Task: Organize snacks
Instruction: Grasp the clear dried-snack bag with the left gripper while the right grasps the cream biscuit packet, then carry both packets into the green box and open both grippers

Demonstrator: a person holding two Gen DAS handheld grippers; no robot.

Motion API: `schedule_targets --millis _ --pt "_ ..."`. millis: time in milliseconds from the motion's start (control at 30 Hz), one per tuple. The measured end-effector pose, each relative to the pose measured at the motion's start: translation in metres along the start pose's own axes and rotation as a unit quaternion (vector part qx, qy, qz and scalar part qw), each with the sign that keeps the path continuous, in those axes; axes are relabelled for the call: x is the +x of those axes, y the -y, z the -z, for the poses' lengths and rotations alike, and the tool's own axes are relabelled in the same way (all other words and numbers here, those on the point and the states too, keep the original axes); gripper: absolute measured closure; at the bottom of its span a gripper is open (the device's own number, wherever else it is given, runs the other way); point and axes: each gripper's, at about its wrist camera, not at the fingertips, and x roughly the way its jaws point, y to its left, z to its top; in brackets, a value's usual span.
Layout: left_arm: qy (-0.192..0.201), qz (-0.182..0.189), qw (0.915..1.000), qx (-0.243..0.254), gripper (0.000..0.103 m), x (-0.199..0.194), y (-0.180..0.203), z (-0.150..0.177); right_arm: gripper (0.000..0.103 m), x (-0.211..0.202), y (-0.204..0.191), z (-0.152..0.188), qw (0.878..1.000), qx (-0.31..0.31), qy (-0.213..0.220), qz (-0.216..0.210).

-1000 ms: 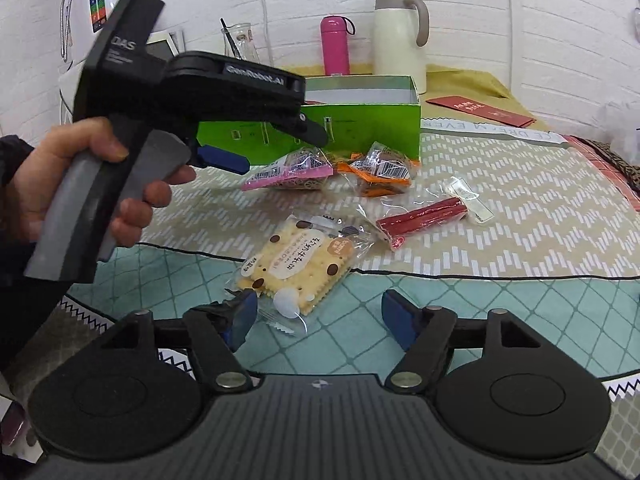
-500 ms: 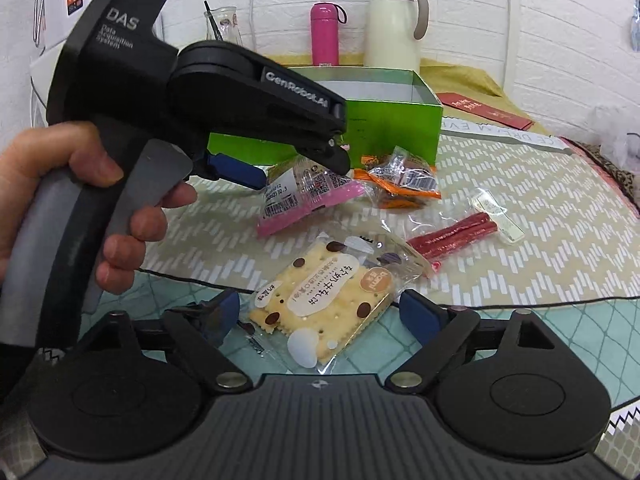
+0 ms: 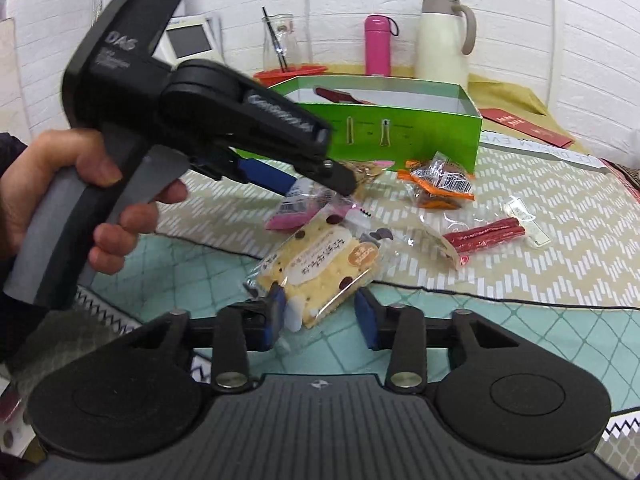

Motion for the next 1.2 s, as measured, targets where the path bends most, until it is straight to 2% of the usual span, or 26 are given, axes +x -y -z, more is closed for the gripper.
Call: schedule_targets --millis 100,167,200,233,267,300,367,433,500,600,633,700,767,833,1067,1167,1200 --pt "0.008 -0.016 0.9998 -0.009 0.048 -0.023 -0.012 0.014 0.046 -0.008 0.003 0.003 1.000 0.008 -0.003 0.001" --pt "0.012 -0.026 0.9994 -0.018 0.049 -0.038 -0.019 0.021 0.036 -0.010 0.003 0.003 1.000 0.022 -0.004 0.004" --pt "0.015 -0.028 0.9992 -0.023 0.049 -0.043 -0.022 0.022 0.025 -0.009 0.001 0.002 1.000 0.028 -0.005 0.007" --pt "0.022 -0.031 0.9988 -0.030 0.046 -0.049 -0.023 0.024 0.010 -0.009 -0.001 0.001 0.999 0.031 -0.001 0.011" --pt "0.030 -0.035 0.9984 -0.034 0.040 -0.054 -0.024 0.025 0.003 -0.008 -0.004 0.000 0.999 0.031 0.003 0.014" --pt "0.039 -0.038 0.9980 -0.033 0.029 -0.058 -0.024 0.026 0.000 -0.009 -0.009 -0.001 0.999 0.027 0.007 0.014" --pt "0.049 -0.043 0.9976 -0.024 0.029 -0.063 -0.022 0.026 0.000 -0.006 -0.020 -0.005 1.000 0.011 0.010 0.003" --pt "0.044 -0.030 0.9983 -0.023 0.026 -0.061 -0.022 0.025 0.000 -0.003 -0.032 -0.007 1.000 -0.014 0.014 -0.007" --pt "0.034 -0.020 0.9988 -0.029 0.025 -0.055 -0.021 0.025 0.000 0.004 -0.042 -0.008 0.999 -0.040 0.013 0.003" --pt "0.022 -0.027 0.9992 -0.022 0.024 -0.043 -0.017 0.027 0.000 0.014 -0.045 -0.006 0.998 -0.060 0.004 0.025" --pt "0.018 -0.026 0.9992 -0.022 0.024 -0.040 -0.018 0.028 0.004 0.014 -0.044 -0.004 0.997 -0.066 0.004 0.029" --pt "0.017 -0.018 0.9994 -0.024 0.025 -0.037 -0.020 0.029 0.004 0.011 -0.039 -0.003 0.998 -0.065 0.002 0.025" --pt "0.014 -0.020 0.9995 -0.019 0.030 -0.036 -0.022 0.030 0.003 0.008 -0.033 -0.003 0.998 -0.058 0.002 0.014" --pt "0.013 -0.017 0.9996 -0.020 0.030 -0.037 -0.023 0.030 0.000 0.007 -0.029 -0.003 0.998 -0.055 0.000 -0.002" --pt "0.011 -0.010 0.9993 -0.033 0.027 -0.038 -0.032 0.031 0.000 0.010 -0.012 -0.005 0.999 -0.026 -0.015 -0.038" --pt "0.015 -0.010 0.9994 -0.029 0.027 -0.037 -0.030 0.031 0.000 0.009 -0.014 -0.003 0.999 -0.032 -0.010 -0.032" --pt "0.016 -0.009 0.9996 -0.021 0.033 -0.035 -0.029 0.031 0.004 0.009 -0.015 -0.003 0.999 -0.034 -0.006 -0.027"
